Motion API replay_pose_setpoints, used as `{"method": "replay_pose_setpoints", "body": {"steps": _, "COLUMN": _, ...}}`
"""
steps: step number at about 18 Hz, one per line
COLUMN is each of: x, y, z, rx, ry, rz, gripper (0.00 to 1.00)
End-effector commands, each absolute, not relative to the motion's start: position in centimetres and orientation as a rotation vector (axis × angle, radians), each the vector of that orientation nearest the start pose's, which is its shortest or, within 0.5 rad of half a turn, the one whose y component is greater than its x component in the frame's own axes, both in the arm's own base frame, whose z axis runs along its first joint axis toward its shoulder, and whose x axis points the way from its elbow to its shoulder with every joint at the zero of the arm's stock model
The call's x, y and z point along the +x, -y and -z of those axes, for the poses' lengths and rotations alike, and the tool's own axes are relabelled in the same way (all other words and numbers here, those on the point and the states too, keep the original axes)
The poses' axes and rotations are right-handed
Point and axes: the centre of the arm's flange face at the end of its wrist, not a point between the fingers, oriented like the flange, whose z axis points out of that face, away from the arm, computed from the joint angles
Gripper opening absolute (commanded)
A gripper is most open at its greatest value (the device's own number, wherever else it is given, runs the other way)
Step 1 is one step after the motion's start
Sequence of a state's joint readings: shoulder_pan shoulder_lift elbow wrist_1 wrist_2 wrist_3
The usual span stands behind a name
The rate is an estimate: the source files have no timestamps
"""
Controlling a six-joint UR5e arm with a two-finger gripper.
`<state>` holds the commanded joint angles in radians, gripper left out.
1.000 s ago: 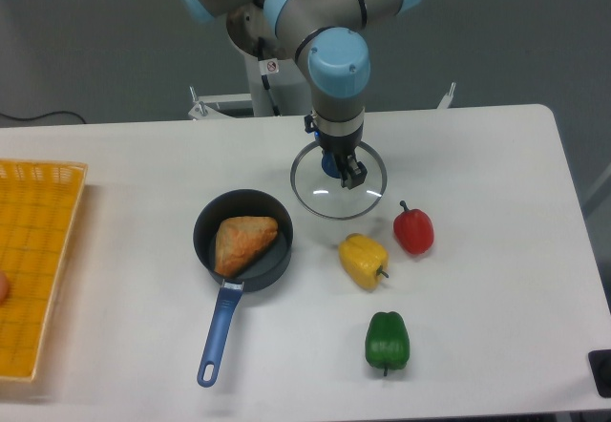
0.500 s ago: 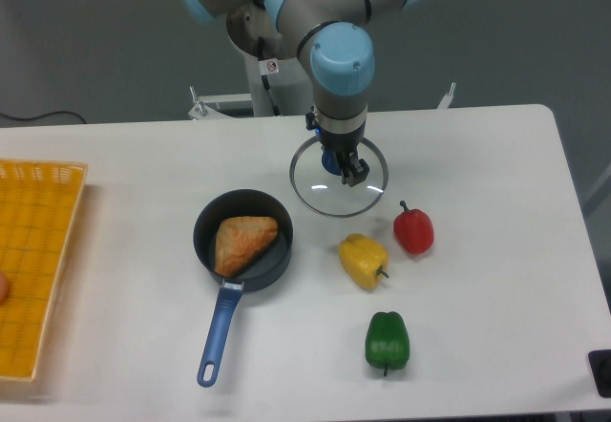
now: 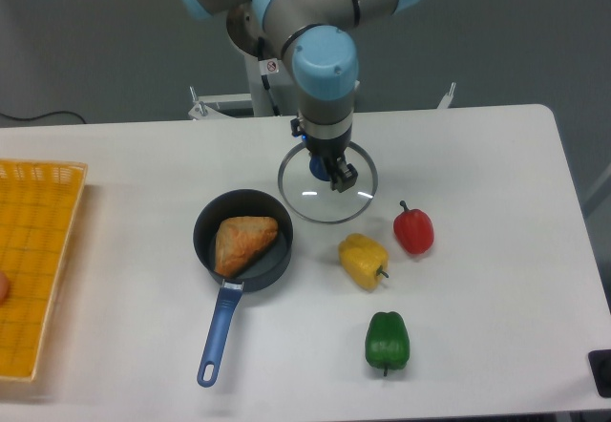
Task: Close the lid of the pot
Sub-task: 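Carry the glass lid over the dark saucepan and lower it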
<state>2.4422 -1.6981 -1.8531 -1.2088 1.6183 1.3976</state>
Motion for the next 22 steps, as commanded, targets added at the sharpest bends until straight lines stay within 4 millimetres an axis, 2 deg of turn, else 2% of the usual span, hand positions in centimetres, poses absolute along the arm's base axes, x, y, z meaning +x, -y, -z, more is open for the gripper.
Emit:
{"method": "replay_pose_setpoints", "body": {"steps": 9, "x": -27.9, "y": -46.9, "z": -32.2, "rx": -3.107, "ry": -0.793, "rz": 0.025, "gripper": 0.55}}
{"method": "replay_pose_setpoints", "body": {"steps": 22, "x": -24.5, "y": -50.2, "z": -31.2, "rx": -3.135, "ry": -0.735, "rz": 0.039, "gripper": 0.55}}
